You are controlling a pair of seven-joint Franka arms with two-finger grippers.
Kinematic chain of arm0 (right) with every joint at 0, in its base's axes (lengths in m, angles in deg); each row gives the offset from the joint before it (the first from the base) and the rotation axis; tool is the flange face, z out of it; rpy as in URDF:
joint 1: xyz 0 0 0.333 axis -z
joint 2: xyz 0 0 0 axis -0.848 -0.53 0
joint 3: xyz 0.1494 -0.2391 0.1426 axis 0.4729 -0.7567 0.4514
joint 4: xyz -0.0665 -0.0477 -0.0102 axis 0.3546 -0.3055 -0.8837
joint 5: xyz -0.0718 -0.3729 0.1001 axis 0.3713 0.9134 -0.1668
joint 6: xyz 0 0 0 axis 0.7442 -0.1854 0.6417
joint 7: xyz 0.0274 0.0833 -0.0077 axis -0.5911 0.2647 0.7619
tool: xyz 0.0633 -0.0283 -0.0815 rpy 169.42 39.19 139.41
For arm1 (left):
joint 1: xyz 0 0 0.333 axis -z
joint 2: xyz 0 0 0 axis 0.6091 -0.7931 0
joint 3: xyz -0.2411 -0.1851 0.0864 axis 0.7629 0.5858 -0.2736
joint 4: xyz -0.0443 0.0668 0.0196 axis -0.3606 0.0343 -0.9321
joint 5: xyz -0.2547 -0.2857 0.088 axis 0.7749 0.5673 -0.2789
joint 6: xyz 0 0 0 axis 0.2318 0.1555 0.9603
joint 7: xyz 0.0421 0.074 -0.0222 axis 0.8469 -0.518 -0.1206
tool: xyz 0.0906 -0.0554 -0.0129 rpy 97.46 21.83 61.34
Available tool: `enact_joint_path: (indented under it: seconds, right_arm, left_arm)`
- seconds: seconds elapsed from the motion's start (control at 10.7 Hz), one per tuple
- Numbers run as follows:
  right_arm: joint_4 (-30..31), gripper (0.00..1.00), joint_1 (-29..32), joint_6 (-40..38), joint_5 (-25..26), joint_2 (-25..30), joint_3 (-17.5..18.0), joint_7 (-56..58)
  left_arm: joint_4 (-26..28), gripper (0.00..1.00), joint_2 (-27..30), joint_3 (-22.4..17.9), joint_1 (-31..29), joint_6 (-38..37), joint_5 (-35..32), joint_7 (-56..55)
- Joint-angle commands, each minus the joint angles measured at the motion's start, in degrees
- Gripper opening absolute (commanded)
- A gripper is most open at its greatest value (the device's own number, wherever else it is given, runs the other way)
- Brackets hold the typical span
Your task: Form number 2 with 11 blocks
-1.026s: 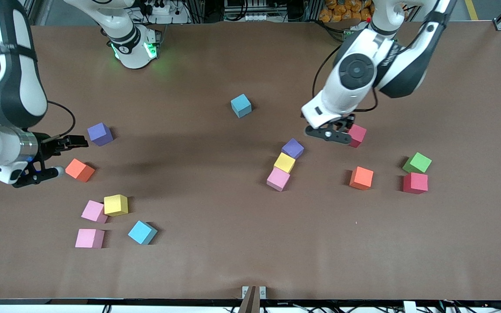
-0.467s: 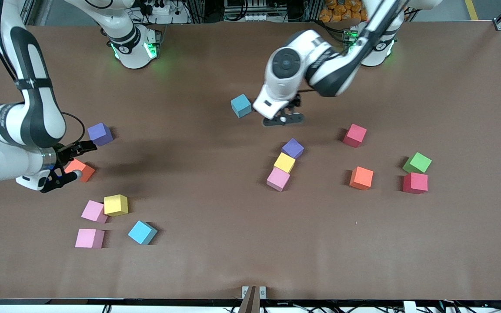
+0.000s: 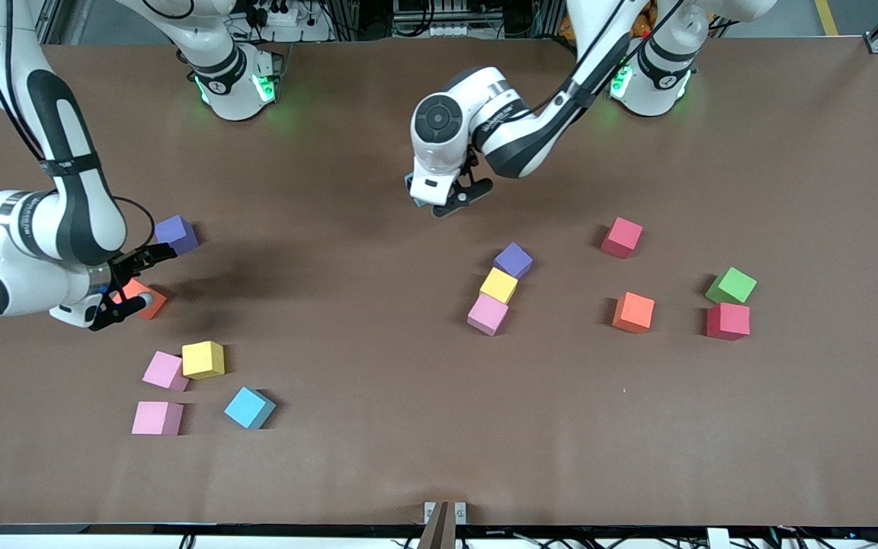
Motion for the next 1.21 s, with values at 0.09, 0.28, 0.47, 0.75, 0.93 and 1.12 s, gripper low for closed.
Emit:
enact_joint_path:
  seconds: [0.09,0.28,0.47,0.75,0.93,1.12]
  right_arm:
    - [8.39,1.00,1.47,5.13,1.01,4.47,-1.44,5.23]
    - [13.13,1.00,2.35,7.96,1.01,5.70,-1.62,5.86]
    - [19.54,1.00,2.44,12.52,1.01,9.55,-1.62,5.86]
    - [22.20,1.00,2.53,13.06,1.01,11.58,-1.71,5.86]
    - [25.88,1.00,2.62,17.17,1.01,12.73,-1.80,5.86]
    - [27.92,1.00,2.88,20.18,1.01,12.48,-2.50,5.86]
  left_arm:
    - [-1.39,1.00,-1.90,-0.83,2.41,3.83,-0.20,-4.38]
    - [-1.21,1.00,-2.60,-0.83,3.20,5.41,-0.91,-4.65]
    - [-0.51,1.00,-3.31,-0.83,3.72,7.17,-1.17,-5.00]
    - [1.60,1.00,-4.19,-0.74,4.34,10.78,-1.96,-7.20]
    - [2.83,1.00,-4.36,-0.74,4.43,10.87,-2.05,-8.08]
    - [3.88,1.00,-4.54,-0.74,4.43,11.05,-2.05,-8.08]
